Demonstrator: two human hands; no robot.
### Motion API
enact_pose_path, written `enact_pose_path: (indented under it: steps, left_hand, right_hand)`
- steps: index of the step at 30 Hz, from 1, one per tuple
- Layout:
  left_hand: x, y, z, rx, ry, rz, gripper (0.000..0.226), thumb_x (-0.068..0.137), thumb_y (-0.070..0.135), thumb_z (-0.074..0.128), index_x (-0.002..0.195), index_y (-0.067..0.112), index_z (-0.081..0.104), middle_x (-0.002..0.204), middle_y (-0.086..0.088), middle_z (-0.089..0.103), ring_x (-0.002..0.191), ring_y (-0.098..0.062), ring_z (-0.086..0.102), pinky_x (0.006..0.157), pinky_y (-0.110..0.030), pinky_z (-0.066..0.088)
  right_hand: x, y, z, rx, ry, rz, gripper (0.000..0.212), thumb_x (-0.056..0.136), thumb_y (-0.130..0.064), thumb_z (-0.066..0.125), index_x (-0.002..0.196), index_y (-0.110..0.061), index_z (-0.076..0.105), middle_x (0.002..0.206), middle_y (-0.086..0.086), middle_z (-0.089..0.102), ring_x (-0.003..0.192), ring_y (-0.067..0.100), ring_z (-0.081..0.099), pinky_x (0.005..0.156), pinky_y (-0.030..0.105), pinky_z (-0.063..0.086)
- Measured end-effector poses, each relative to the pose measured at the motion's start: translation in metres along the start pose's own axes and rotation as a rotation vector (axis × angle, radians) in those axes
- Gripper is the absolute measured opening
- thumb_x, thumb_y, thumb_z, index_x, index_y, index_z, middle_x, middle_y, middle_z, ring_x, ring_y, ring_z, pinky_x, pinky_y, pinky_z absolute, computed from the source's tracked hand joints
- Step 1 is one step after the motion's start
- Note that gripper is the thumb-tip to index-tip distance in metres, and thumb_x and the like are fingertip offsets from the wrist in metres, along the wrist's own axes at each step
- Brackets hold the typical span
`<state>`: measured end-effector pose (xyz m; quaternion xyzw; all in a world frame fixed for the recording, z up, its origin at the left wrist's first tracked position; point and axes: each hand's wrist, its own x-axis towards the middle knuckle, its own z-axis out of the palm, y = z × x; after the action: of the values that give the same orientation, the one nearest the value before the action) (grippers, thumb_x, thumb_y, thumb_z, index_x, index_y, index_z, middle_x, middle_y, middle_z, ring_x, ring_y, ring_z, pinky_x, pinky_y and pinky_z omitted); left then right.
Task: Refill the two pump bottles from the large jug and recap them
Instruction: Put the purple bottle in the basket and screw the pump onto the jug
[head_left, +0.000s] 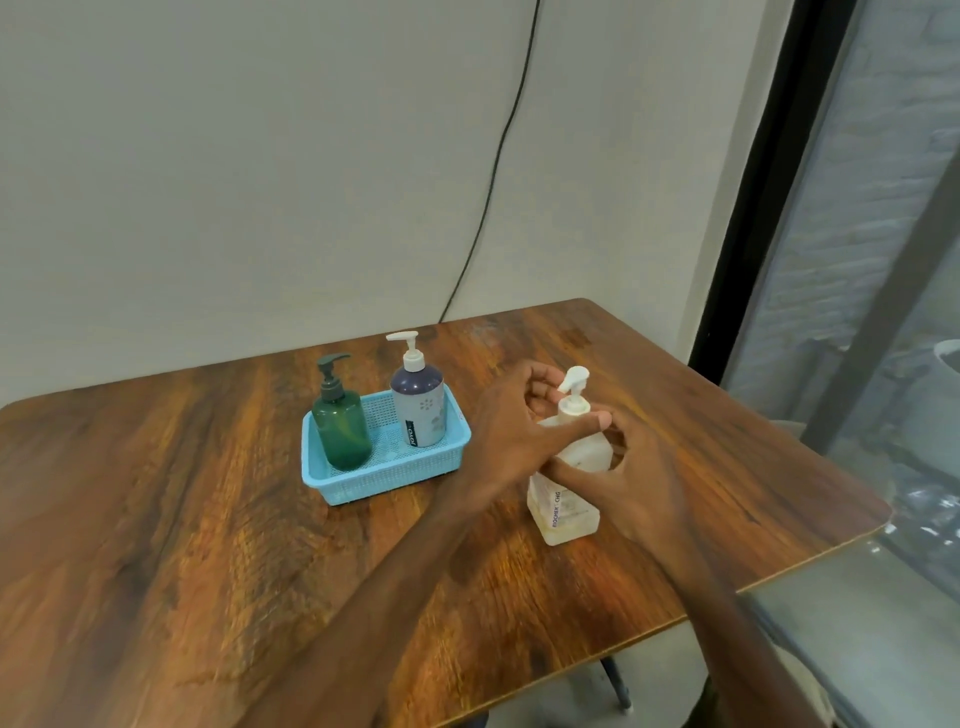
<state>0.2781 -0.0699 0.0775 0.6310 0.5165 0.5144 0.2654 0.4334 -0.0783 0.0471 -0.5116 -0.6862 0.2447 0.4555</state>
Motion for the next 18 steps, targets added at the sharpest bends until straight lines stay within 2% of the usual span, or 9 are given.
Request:
enact_pose_path:
  steps: [2,4,6,8,10,12,15,18]
  left_hand:
    - [0.002,-0.003,-0.004,-0.016,-0.026,0.011,0.053,0.071,0.039,0.095,0.115,0.028,0.067,0.103,0.014,0.075,0.096,-0.002,0.071,0.083,-0.024,0.060]
    - [0.002,-0.006,-0.010,-0.032,-0.066,0.021,0.054,0.075,0.031,0.093,0.121,0.031,0.065,0.107,0.015,0.076,0.102,-0.002,0.071,0.089,-0.030,0.061]
    - [0.001,-0.006,-0.013,-0.039,-0.105,0.016,0.052,0.079,0.024,0.087,0.124,0.034,0.062,0.114,0.016,0.075,0.110,-0.001,0.069,0.094,-0.035,0.060]
    - [-0.002,-0.007,-0.009,-0.006,-0.116,0.012,0.055,0.079,0.029,0.081,0.129,0.036,0.059,0.124,0.018,0.071,0.117,-0.002,0.064,0.100,-0.041,0.057]
    - [-0.007,-0.006,-0.002,0.054,-0.095,0.009,0.059,0.075,0.047,0.082,0.127,0.045,0.054,0.126,0.020,0.064,0.117,-0.004,0.061,0.099,-0.041,0.057]
    - [-0.008,-0.005,0.002,0.062,-0.037,0.005,0.056,0.072,0.056,0.086,0.118,0.050,0.055,0.118,0.021,0.065,0.109,-0.004,0.063,0.092,-0.039,0.059]
    - [-0.005,-0.009,0.000,-0.006,-0.007,0.008,0.043,0.074,0.045,0.091,0.109,0.038,0.068,0.104,0.016,0.073,0.097,-0.008,0.070,0.084,-0.040,0.062]
    - [-0.005,-0.008,-0.007,-0.059,-0.040,-0.007,0.041,0.077,0.027,0.092,0.113,0.029,0.073,0.106,0.016,0.076,0.099,-0.003,0.071,0.088,-0.034,0.063]
  right_hand:
    - [0.001,0.001,-0.001,0.028,-0.016,0.010,0.070,0.063,-0.051,0.091,0.123,-0.035,0.060,0.107,-0.023,0.067,0.094,-0.012,0.063,0.070,0.011,0.053]
    - [0.002,0.002,0.000,0.030,-0.027,0.013,0.076,0.062,-0.054,0.091,0.128,-0.034,0.059,0.112,-0.021,0.067,0.096,-0.009,0.064,0.074,0.016,0.056]
    - [0.003,0.003,0.002,0.023,-0.027,0.019,0.078,0.062,-0.053,0.091,0.130,-0.033,0.058,0.113,-0.023,0.065,0.096,-0.010,0.063,0.073,0.014,0.053]
    - [0.003,0.003,0.003,0.027,-0.035,0.027,0.077,0.063,-0.049,0.091,0.130,-0.033,0.057,0.113,-0.024,0.062,0.093,-0.010,0.061,0.070,0.011,0.048]
    - [0.003,0.004,0.004,0.023,-0.035,0.024,0.078,0.064,-0.049,0.090,0.132,-0.031,0.056,0.120,-0.019,0.062,0.097,-0.004,0.060,0.076,0.015,0.048]
    - [0.003,0.006,0.004,0.020,-0.037,0.020,0.081,0.063,-0.052,0.088,0.134,-0.031,0.056,0.124,-0.015,0.064,0.102,0.001,0.062,0.082,0.024,0.054]
    - [0.003,0.005,0.003,0.042,-0.040,0.026,0.083,0.061,-0.056,0.088,0.134,-0.032,0.056,0.120,-0.014,0.067,0.099,0.001,0.066,0.080,0.029,0.061]
    - [0.002,0.004,0.002,0.049,-0.032,0.018,0.083,0.062,-0.052,0.090,0.135,-0.031,0.056,0.121,-0.015,0.066,0.098,-0.001,0.066,0.079,0.024,0.059]
